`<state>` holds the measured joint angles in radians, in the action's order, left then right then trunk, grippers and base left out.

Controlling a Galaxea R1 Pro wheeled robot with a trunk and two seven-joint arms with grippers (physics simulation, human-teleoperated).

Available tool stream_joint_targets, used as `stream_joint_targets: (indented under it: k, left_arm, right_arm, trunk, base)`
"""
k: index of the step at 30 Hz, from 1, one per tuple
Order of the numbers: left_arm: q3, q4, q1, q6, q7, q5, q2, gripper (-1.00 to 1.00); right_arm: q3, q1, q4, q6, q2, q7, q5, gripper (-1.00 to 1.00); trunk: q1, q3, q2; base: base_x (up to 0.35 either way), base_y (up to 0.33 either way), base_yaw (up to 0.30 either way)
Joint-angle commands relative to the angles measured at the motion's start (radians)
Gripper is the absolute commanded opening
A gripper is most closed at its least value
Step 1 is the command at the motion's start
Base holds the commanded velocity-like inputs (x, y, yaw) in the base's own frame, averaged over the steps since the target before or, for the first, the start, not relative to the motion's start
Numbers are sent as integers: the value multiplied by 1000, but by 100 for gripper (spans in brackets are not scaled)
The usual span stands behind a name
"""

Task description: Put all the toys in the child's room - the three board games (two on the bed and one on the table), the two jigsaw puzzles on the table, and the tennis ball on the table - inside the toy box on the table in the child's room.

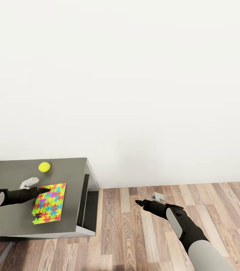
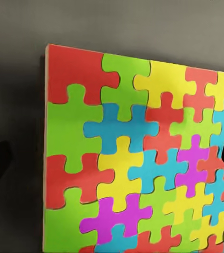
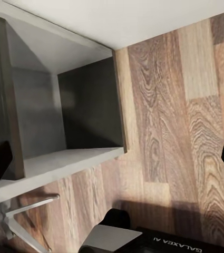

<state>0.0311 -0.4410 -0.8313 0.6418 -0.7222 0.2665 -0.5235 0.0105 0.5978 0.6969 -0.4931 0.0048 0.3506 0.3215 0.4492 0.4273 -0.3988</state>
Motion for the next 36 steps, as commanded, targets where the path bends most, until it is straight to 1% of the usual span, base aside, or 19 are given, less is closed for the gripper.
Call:
stream_joint_targets:
  k: [1,9,14,27,36]
  left_arm:
    - [0,1,1,10,-2,-3,31,100]
    - [0,1,1,10,-2,-3,31,100]
    - [0,1,1,10,-2,-3,31,100]
    - [0,0,1,10,-2,-3,31,100]
    - [1,1,1,11,-4,-3,30,100]
  right_arm:
    - [0,0,1,-6,0,-1,5,100]
    - [0,0,1,-6,0,-1,5,100]
    - [0,0,1,-6,0,-1,5,100]
    - [0,0,1,-5,0,-1,5,100]
    - [0,0,1,-7,0,-1,5,100]
  trunk:
    - [1,2,-1]
    - [1,2,-1]
    - [1,-1,-1]
    - [1,-19,-1]
    - [1,-22,-1]
  base:
    - [0,-128,0]
    - [0,-137,0]
    - [0,-14,0]
    - [0,-1,0]
    - [0,0,0]
